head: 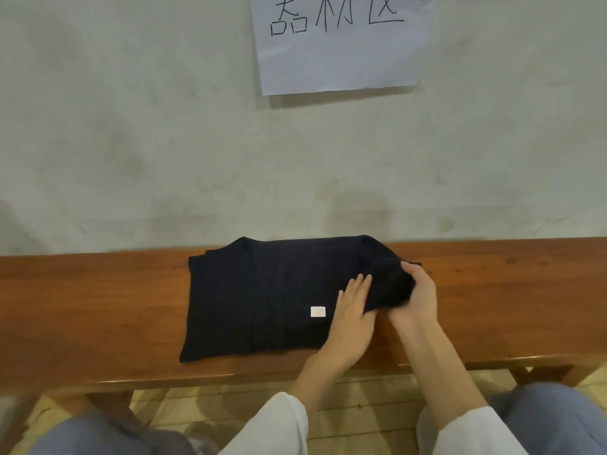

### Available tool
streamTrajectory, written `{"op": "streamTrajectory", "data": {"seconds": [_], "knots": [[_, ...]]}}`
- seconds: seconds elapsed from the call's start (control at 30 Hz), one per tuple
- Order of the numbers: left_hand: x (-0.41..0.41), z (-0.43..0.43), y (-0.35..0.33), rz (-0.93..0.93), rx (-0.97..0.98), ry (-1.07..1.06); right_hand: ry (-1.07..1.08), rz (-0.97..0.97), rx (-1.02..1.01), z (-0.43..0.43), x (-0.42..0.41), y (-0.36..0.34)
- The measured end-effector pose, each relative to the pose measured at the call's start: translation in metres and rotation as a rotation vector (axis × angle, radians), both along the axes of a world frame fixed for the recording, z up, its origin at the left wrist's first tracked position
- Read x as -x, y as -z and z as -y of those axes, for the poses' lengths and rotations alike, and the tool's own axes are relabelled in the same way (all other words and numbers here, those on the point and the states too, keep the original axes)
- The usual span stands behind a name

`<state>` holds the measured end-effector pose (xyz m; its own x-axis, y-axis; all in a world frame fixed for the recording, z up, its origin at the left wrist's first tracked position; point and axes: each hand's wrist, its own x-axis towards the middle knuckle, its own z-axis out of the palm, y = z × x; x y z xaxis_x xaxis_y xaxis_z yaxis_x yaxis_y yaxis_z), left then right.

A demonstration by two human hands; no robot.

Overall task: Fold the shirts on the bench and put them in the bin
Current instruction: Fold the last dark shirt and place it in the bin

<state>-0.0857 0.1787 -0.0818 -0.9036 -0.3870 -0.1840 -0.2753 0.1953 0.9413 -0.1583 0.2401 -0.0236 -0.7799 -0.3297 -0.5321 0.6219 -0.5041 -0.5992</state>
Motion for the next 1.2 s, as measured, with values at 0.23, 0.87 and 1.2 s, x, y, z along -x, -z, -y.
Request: {"op": "streamTrajectory", "data": {"seconds": [0.23, 0.87, 1.2], "knots": [[-0.024, 0.021, -0.028, -0.164, -0.704, -0.364, -0.267, -0.695, -0.364, 0.075, -0.025, -0.034], [-0.125, 0.191, -0.036, 0.229, -0.237, -0.662, -0.762, -1.542, -1.394, 0.160, 0.024, 0.020], [-0.098, 0.216, -0.027, 0.141, -0.097, -0.260, -0.707, -1.407, -1.407, 0.185, 0.030, 0.052]]}}
